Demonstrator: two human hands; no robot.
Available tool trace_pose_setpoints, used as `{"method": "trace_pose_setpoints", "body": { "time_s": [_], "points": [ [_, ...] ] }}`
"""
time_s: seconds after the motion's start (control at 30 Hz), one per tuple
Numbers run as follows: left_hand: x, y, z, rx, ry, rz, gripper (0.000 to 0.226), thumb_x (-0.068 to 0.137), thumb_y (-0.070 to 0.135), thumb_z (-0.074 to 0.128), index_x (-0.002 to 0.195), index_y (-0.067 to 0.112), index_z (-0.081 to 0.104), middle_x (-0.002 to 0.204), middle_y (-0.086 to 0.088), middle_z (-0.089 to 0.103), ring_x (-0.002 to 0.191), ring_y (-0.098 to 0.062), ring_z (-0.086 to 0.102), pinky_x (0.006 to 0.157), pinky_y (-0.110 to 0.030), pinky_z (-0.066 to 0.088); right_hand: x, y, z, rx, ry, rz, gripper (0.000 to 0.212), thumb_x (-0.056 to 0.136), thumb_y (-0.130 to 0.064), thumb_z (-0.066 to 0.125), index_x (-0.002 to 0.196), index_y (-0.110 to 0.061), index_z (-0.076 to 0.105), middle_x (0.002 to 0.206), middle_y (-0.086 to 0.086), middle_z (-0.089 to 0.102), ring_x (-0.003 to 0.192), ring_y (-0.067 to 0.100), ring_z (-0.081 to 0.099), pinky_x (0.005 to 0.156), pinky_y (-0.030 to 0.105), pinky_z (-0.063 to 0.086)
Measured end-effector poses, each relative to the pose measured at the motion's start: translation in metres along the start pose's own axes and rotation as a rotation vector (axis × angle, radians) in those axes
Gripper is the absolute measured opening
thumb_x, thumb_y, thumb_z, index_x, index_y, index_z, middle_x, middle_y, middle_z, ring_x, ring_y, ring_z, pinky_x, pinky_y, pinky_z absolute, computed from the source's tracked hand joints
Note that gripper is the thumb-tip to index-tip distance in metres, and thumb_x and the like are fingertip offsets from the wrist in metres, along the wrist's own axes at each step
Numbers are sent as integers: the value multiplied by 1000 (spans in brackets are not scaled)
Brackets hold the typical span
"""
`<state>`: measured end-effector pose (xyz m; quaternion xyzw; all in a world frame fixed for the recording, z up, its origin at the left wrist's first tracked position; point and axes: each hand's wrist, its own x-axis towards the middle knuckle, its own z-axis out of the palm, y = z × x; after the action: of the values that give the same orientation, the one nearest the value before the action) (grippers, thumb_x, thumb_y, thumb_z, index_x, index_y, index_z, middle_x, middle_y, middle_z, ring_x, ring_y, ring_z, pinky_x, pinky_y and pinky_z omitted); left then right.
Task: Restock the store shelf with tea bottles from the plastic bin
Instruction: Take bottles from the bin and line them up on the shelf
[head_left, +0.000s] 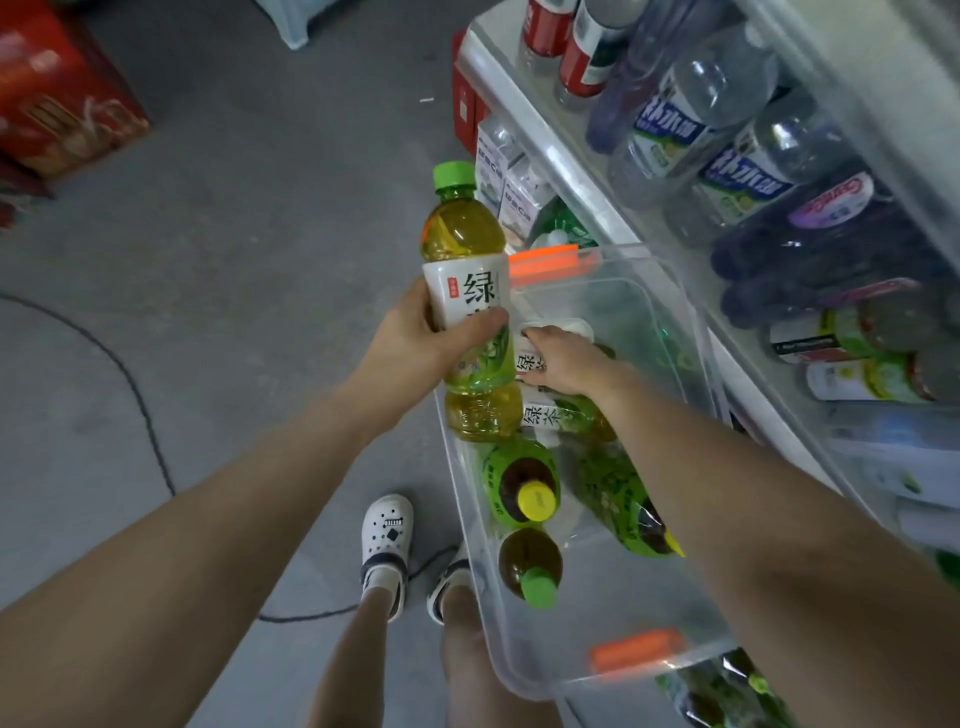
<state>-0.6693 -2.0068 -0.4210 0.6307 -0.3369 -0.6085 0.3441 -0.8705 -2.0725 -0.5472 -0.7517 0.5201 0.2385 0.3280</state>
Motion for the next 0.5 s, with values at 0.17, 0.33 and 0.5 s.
{"method": "trace_pose_setpoints", "body": {
  "time_s": [0.17, 0.33, 0.5],
  "points": [
    [1, -4, 2, 9, 26, -8, 49, 82, 29, 77, 124, 16, 53, 109, 1, 71, 95, -12, 70, 75, -30, 60, 12, 1, 10, -161, 11, -14, 68, 91, -42, 63, 145, -16, 32, 135, 16, 48, 118, 35, 52, 99, 47, 44],
    [-6, 5, 1, 45, 38, -32, 50, 83, 29, 76, 124, 18, 50, 108, 4, 68, 92, -7, 69, 74, -27, 60, -17, -9, 6, -187, 125, 36, 62, 91, -44, 60, 139, -14, 34, 132, 14, 45, 120, 35, 48, 98, 48, 42],
    [-25, 22, 2, 51, 26, -72, 45, 86, 21, 72, 124, 17, 48, 106, 2, 66, 93, -11, 68, 74, -30, 59, -83, -6, -10, 354, 155, 269, 64, 89, -45, 64, 137, -12, 38, 130, 11, 48, 117, 30, 53, 97, 46, 46]
  ]
}}
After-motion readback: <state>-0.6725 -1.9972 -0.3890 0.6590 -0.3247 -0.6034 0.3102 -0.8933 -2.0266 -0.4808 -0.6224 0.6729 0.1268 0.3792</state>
